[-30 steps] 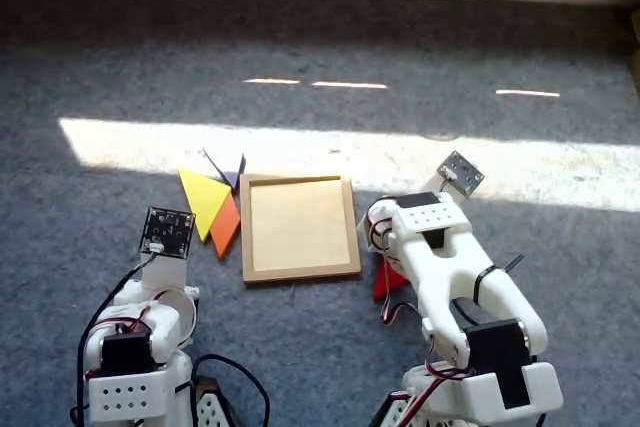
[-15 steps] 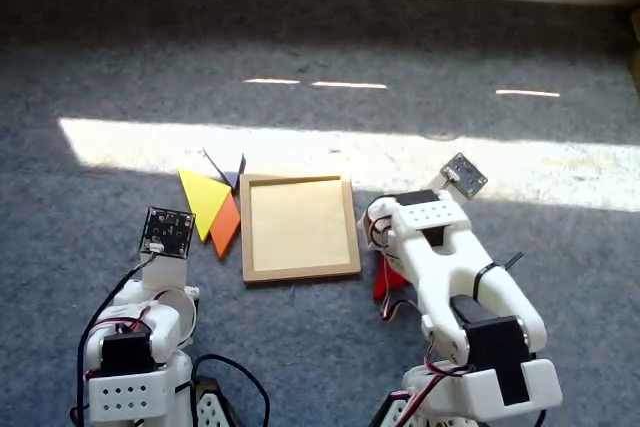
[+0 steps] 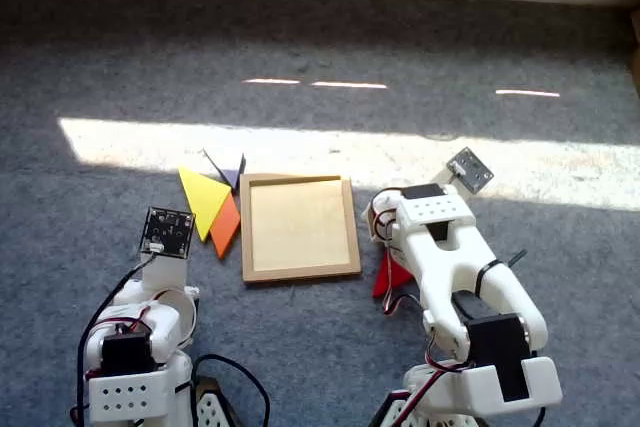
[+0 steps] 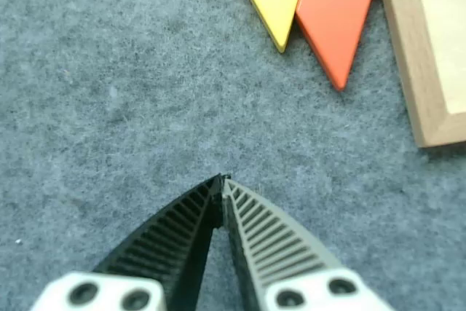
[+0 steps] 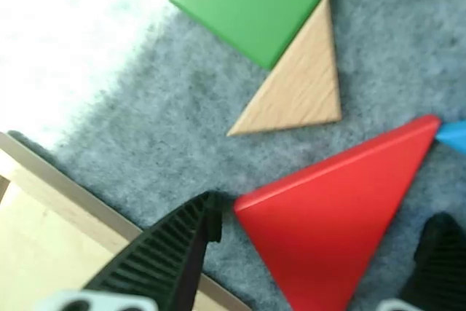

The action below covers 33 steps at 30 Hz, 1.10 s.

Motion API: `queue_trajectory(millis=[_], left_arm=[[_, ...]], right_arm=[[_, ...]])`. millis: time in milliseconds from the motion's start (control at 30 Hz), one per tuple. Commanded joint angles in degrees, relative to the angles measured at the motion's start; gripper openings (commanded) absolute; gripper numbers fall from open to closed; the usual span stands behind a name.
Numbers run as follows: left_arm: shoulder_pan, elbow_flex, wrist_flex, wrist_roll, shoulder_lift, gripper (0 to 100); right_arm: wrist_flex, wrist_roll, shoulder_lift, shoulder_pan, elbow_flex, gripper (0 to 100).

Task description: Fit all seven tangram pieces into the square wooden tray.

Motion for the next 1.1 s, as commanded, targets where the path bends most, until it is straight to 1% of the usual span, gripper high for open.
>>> queue_trajectory(millis=[0,567,700,767,867,933,1067], left_arm=[[0.04,1.10,0.62,0.18,-2.59,0],[0.04,1.10,0.62,0.18,-2.59,0],[0.04,1.10,0.62,0.18,-2.59,0],[0.04,1.10,0.62,0.18,-2.59,0],[0.04,1.10,0.62,0.18,-2.59,0],[0.04,1.10,0.62,0.18,-2.59,0],[0.04,1.10,0.62,0.18,-2.59,0]], right_arm=[[-0.75,-0.62,0.13,0.66,-2.68,40.0],[-0.75,-0.70,0.13,1.80,-2.15,40.0],[-0.66,-2.73,0.13,1.71,-1.98,39.8],[-0.66,-2.99,0.13,1.71,-1.98,36.8],[-0.66,-2.73,0.13,1.80,-1.98,27.7],[-0.66,-2.64,0.13,1.89,-1.98,23.3],[-0.48,-2.55,0.13,1.98,-1.98,22.5]])
